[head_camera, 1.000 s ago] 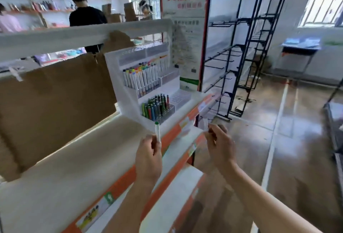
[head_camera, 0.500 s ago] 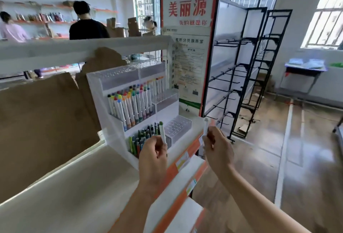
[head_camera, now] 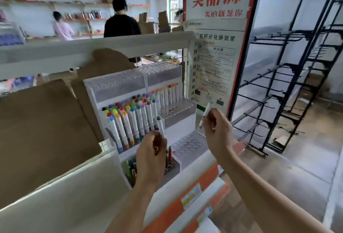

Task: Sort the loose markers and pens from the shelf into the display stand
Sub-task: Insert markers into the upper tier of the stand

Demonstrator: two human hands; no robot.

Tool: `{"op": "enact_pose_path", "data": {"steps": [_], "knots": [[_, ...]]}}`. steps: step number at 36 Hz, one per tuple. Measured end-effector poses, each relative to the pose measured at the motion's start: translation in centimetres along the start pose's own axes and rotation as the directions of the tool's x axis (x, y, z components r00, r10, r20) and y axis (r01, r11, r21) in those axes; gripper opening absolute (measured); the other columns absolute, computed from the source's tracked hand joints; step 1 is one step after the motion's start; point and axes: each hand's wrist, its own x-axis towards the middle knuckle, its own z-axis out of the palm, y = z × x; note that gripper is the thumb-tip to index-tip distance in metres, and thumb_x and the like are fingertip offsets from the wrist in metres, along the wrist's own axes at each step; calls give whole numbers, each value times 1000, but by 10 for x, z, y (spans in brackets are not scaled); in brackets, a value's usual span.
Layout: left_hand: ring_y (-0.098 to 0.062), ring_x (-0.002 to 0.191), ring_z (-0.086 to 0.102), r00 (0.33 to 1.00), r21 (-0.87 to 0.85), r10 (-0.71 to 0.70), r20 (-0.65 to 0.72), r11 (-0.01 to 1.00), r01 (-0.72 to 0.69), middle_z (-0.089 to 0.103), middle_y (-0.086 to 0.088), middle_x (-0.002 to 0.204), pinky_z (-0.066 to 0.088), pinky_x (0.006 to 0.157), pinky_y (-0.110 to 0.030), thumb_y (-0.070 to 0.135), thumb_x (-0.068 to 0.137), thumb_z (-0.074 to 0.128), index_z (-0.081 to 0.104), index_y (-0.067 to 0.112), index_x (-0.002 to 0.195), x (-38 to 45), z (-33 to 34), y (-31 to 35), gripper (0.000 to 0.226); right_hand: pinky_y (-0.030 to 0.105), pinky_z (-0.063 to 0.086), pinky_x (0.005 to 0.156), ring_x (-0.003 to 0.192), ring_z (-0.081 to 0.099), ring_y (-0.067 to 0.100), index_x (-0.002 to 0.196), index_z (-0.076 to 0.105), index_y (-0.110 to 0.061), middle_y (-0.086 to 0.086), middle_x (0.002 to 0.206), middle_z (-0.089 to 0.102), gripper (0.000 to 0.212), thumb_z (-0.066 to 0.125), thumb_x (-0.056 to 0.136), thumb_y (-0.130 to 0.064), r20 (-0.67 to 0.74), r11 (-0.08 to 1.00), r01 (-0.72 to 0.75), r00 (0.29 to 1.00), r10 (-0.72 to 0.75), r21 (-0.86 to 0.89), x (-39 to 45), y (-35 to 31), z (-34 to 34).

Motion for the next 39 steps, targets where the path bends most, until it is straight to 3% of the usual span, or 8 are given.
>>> {"op": "enact_pose_path", "data": {"steps": [4, 9, 17, 23, 26, 30, 36, 39], "knots": [[-18, 69, 53, 993, 4, -69, -96, 998, 70, 56, -3, 74, 42, 59, -25, 15, 95, 54, 52, 14, 80, 11, 18, 5, 15, 29, 32, 52, 58, 42, 11, 78, 47, -21, -14, 67, 43, 20, 60, 90, -11, 24, 997, 48, 999, -49, 67, 35, 11, 15], [-11, 68, 53, 973, 60, -96, -208, 992, 111, 56, 2, 74, 40, 58, -24, 17, 95, 53, 53, 16, 83, 22, 35, 11, 12, 15, 28, 52, 60, 43, -2, 79, 49, -18, -16, 66, 43, 17, 56, 91, -8, 113, 959, 136, 979, -168, 249, 71, 13, 28], [-7, 69, 52, 933, 144, -75, -353, 981, 133, 55, 5, 75, 38, 61, -13, 13, 93, 56, 52, 16, 83, 19, 50, 24, 11, 10, 32, 46, 53, 47, -4, 84, 45, -11, -16, 60, 41, 15, 55, 92, -6, 231, 911, 141, 942, -244, 387, 100, -4, 48], [-5, 77, 54, 923, 189, -79, -376, 969, 160, 59, 6, 83, 40, 65, -13, 17, 94, 55, 57, 15, 90, 25, 53, 28, 5, 22, 26, 47, 61, 50, 17, 96, 51, -12, 4, 79, 58, 7, 52, 95, -19, 414, 934, 188, 857, -307, 304, 109, -10, 78], [-4, 77, 55, 924, 178, -93, -370, 969, 169, 59, 7, 84, 40, 65, -8, 15, 93, 55, 58, 17, 91, 30, 52, 25, 4, 31, 37, 53, 72, 54, 28, 105, 52, -7, 8, 82, 59, 16, 51, 96, -20, 450, 933, 242, 824, -343, 268, 109, -15, 85], [-8, 76, 56, 927, 163, -96, -364, 973, 165, 58, 8, 81, 39, 65, -6, 13, 93, 56, 55, 20, 89, 34, 50, 21, 9, 42, 49, 58, 70, 56, 31, 98, 45, -12, -3, 71, 48, 10, 49, 96, -21, 508, 943, 236, 797, -326, 235, 106, -17, 92], [-9, 80, 59, 929, 154, -108, -355, 973, 172, 62, 4, 86, 42, 66, -9, 18, 93, 56, 58, 19, 94, 38, 54, 13, 3, 31, 38, 52, 64, 50, 23, 93, 39, -18, -9, 63, 42, 11, 49, 96, -21, 589, 948, 290, 746, -310, 132, 102, -10, 101], [-9, 80, 59, 925, 167, -112, -364, 969, 183, 62, 4, 87, 42, 67, -9, 18, 92, 57, 59, 18, 95, 39, 55, 14, 3, 29, 32, 53, 68, 49, 23, 101, 47, -16, -4, 72, 50, 8, 49, 95, -20, 645, 939, 338, 702, -300, 69, 102, -6, 105]]}}
